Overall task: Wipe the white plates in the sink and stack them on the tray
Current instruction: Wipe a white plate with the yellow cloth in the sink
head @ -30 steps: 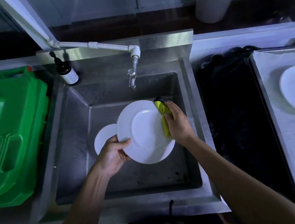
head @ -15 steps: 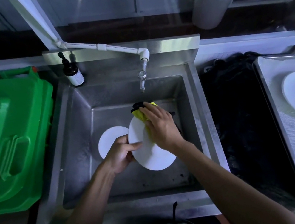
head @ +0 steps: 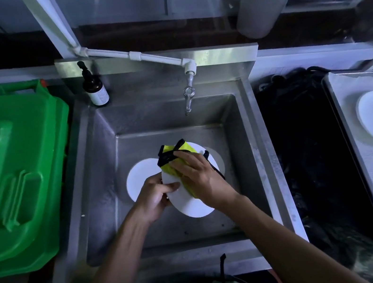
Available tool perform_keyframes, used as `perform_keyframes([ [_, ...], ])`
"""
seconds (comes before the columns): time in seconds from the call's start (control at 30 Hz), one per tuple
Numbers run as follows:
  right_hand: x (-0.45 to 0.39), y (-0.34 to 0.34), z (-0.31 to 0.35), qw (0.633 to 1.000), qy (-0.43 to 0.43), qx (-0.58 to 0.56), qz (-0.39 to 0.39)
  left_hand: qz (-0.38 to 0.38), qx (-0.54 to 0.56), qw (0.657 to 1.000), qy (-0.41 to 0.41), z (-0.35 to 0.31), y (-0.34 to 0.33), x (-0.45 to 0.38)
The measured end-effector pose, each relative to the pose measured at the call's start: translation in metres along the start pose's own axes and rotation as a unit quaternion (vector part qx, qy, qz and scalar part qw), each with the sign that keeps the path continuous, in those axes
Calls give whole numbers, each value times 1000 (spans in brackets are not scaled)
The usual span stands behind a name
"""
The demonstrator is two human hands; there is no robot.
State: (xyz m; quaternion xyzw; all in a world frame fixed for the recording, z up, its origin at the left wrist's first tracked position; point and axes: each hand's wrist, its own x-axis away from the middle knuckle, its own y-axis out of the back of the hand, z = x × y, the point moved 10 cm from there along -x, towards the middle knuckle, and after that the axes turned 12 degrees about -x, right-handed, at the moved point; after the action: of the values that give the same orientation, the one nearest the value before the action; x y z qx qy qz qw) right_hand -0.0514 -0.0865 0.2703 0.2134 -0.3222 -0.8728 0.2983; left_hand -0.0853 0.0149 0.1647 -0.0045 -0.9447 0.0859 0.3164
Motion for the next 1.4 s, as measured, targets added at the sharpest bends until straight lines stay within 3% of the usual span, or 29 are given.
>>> perform_keyframes([
  [0.17, 9, 0, -8, 998, -49, 20, -25, 4, 5, 1000, 2, -1, 7, -3],
  [0.43, 30, 13, -34, 994, -103, 34, -25, -9, -73, 997, 5, -21, 2, -13],
  [0.6, 56, 43, -62, 982, -170, 57, -57, -38, -207, 976, -58, -55, -21, -22],
  [0.77, 84, 98, -78, 973, -191, 48, -121, -80, -413, 896, -140, -92, -63, -32],
  [0.97, 129, 171, -101, 956, -209, 52, -200, -98, -504, 832, -210, -124, -148, -32],
  [1.13, 177, 233, -130, 939, -233, 46, -249, -96, -585, 750, -293, -147, -244, -30],
  [1.23, 205, 262, -148, 932, -258, 40, -252, -91, -632, 678, -364, -158, -309, -30],
  [1.4, 249, 312, -172, 922, -272, 29, -274, -42, -664, 617, -419, -162, -422, -48],
])
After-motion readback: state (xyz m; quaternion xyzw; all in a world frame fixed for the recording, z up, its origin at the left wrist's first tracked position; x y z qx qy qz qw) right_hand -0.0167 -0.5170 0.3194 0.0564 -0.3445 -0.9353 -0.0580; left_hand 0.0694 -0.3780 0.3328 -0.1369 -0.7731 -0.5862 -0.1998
